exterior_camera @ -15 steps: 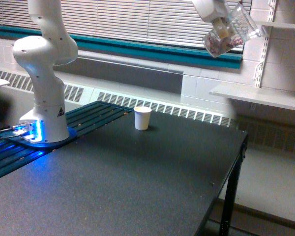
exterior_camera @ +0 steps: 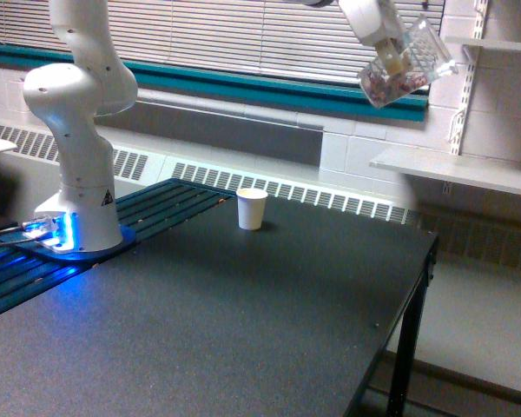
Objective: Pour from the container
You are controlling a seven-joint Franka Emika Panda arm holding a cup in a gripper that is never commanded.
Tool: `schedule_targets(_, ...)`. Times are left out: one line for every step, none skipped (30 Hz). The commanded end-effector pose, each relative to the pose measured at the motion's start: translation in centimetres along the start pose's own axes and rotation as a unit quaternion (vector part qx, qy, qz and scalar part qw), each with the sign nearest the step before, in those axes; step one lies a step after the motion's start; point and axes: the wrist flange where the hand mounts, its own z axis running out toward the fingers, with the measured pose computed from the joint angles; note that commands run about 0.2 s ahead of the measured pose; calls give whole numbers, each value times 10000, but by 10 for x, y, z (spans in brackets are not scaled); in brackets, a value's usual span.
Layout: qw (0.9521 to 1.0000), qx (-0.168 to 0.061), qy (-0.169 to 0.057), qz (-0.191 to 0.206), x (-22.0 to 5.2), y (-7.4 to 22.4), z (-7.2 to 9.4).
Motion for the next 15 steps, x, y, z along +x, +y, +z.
schedule_targets(9997,44,-68,-218,-30,-17,4)
schedule_targets(9996,46,-85,-265,-35,-19,6)
schedule_targets(9994,32,-96,-324,-40,-20,7)
schedule_targets(9992,9,-109,-389,-45,-21,9)
schedule_targets(9989,-12,-124,-446,-51,-22,11)
schedule_targets(9987,-16,-140,-485,-57,-23,13)
schedule_targets(9986,-24,-149,-511,-62,-24,14)
schedule_targets(9984,-35,-157,-546,-67,-25,16)
schedule_targets(9982,-30,-172,-573,-72,-26,17)
schedule_targets(9980,-26,-192,-598,-77,-27,18)
schedule_targets(9978,-36,-206,-628,-82,-28,20)
schedule_targets(9976,-43,-218,-663,-86,-28,21)
schedule_targets(9973,-41,-233,-697,-92,-30,22)
schedule_targets(9971,-37,-245,-720,-96,-30,23)
schedule_targets(9968,-45,-256,-755,-101,-31,24)
